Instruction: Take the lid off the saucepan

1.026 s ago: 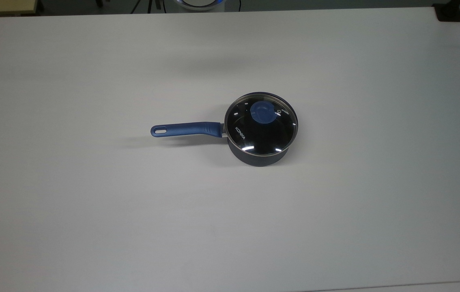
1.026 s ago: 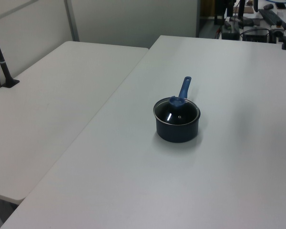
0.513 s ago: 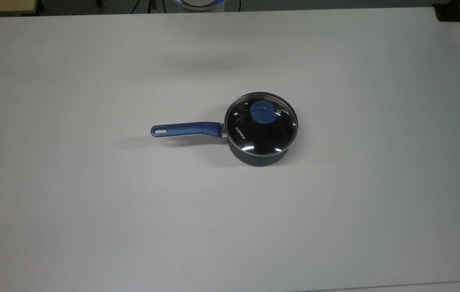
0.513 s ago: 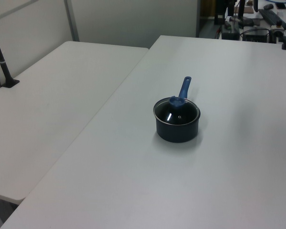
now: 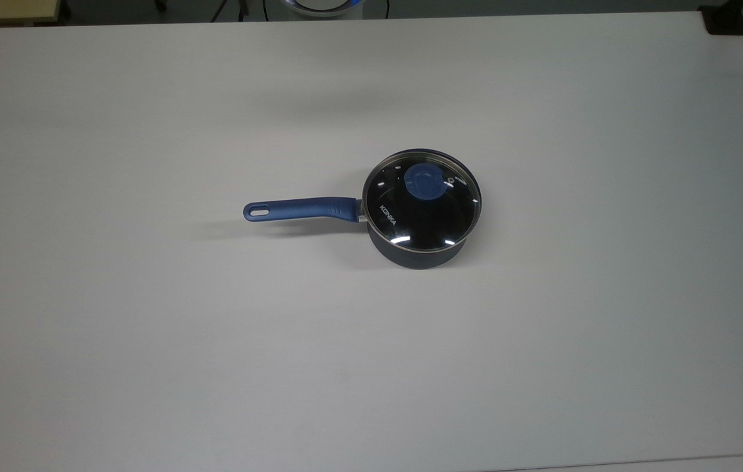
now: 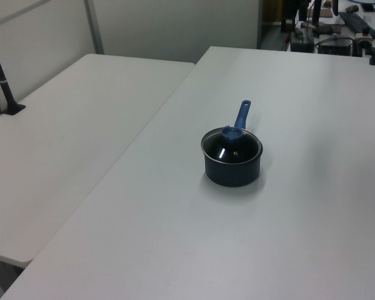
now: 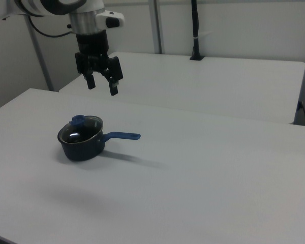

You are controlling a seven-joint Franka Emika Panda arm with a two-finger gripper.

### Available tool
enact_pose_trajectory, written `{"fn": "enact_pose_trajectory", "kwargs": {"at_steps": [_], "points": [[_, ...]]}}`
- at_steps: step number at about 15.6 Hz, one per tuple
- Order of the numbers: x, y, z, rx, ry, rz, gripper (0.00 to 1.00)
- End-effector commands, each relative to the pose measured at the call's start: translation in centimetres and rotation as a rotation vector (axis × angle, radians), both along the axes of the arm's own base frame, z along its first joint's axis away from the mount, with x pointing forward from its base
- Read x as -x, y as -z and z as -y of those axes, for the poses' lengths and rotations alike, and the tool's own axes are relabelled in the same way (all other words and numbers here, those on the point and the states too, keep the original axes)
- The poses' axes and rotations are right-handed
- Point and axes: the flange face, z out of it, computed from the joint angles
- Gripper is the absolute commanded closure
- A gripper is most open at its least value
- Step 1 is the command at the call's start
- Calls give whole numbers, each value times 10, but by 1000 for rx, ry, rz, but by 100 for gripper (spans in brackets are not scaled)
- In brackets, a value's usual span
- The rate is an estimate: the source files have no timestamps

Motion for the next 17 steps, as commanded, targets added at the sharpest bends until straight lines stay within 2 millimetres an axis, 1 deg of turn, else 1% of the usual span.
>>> {"fn": "enact_pose_trajectory", "kwargs": {"at_steps": [1, 2, 5, 6, 8, 11, 15, 17], "points": [[-9, 5, -51, -16, -89, 37, 0], [-13, 11, -63, -17, -105, 29, 0], [-17, 16, -113, -76, -164, 40, 0], [-23, 24, -128, -83, -153, 45, 0], [-33, 40, -168, -82, -123, 65, 0], [-45, 71, -215, -66, -166, 68, 0], [-61, 113, -247, -49, -227, 60, 0], [-70, 136, -255, -38, -259, 58, 0]]}}
